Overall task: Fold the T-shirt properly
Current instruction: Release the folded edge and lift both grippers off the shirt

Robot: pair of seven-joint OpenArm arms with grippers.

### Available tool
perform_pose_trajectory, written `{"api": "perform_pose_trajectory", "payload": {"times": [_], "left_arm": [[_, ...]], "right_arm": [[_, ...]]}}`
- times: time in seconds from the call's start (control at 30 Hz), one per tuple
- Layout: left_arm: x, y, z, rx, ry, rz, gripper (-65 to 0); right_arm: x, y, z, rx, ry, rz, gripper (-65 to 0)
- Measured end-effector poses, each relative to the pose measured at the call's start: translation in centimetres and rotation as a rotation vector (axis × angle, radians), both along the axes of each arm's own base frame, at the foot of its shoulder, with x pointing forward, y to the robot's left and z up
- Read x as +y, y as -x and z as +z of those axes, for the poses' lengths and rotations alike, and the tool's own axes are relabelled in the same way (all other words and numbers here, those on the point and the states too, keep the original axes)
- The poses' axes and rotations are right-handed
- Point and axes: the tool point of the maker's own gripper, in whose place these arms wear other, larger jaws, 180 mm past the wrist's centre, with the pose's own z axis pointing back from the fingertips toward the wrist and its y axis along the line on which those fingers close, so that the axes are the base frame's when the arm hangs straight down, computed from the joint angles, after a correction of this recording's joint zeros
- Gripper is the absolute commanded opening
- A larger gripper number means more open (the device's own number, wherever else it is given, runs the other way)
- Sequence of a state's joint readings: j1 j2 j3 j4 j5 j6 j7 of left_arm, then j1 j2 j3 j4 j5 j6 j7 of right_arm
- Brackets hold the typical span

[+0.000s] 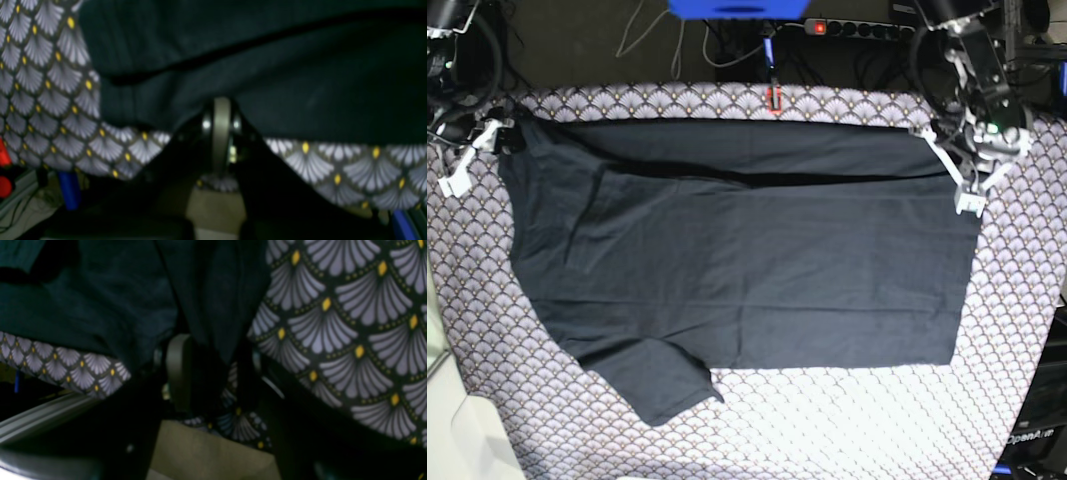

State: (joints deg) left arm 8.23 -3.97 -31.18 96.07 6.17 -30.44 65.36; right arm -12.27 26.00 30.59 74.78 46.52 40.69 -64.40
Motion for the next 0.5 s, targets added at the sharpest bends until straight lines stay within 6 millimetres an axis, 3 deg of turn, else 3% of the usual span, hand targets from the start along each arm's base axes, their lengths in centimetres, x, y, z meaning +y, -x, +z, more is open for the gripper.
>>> {"api": "perform_pose_trajectory", "payload": {"times": [0.33,0.5], "left_arm": [[-0.1,-1.5,0.5,-0.033,0.008,-0.001,-65.0],[0.4,-2.4,-0.8,-0.039,-0.013,-0.004,-65.0]], "right_arm": [[-0.1,0.0,0.0,0.002,0.002,0.001,-39.4],[-0.1,0.0,0.1,0.002,0.000,0.001,-39.4]]}}
